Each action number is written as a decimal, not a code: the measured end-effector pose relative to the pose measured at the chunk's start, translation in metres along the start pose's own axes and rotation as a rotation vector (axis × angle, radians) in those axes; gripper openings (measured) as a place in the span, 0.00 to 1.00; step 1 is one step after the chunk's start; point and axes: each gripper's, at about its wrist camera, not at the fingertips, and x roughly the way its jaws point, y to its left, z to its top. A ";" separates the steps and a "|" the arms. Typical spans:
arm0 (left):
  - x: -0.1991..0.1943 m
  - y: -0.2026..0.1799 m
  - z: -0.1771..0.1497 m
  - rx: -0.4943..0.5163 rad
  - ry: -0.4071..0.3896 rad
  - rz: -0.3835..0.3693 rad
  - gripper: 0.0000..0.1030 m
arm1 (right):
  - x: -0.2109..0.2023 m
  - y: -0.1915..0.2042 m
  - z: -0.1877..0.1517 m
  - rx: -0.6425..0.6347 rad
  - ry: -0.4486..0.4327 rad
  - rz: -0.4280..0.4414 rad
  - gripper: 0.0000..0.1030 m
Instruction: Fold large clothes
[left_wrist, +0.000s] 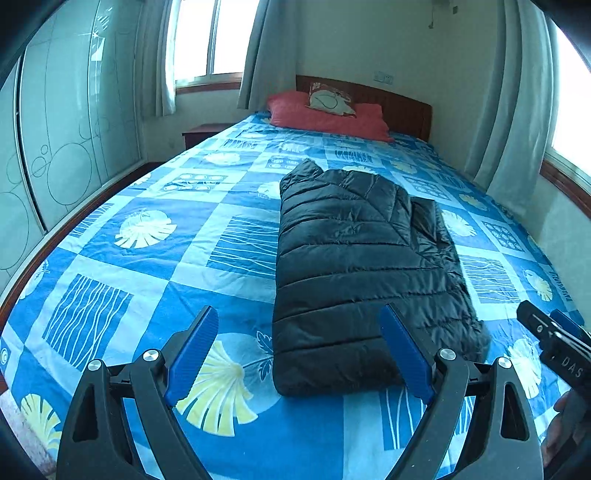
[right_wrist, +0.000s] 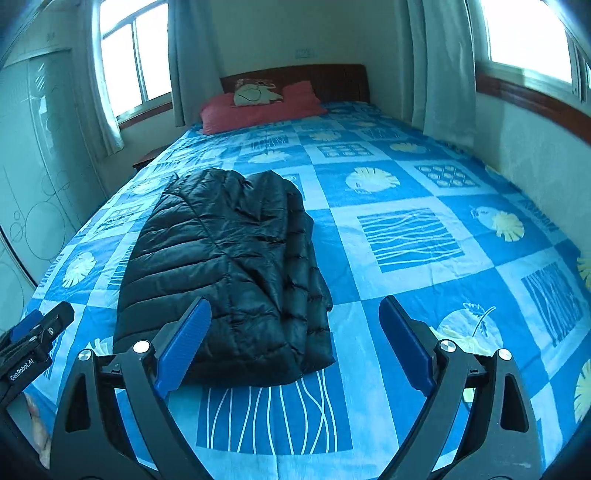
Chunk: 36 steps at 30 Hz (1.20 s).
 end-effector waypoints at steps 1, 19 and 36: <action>-0.003 0.000 -0.001 0.001 -0.005 0.002 0.86 | -0.003 0.002 -0.001 -0.008 -0.005 -0.001 0.90; -0.030 -0.017 -0.015 0.025 -0.032 0.000 0.86 | -0.027 0.015 -0.016 -0.036 -0.031 0.016 0.90; -0.031 -0.012 -0.017 0.011 -0.028 0.027 0.86 | -0.030 0.030 -0.020 -0.068 -0.042 0.022 0.90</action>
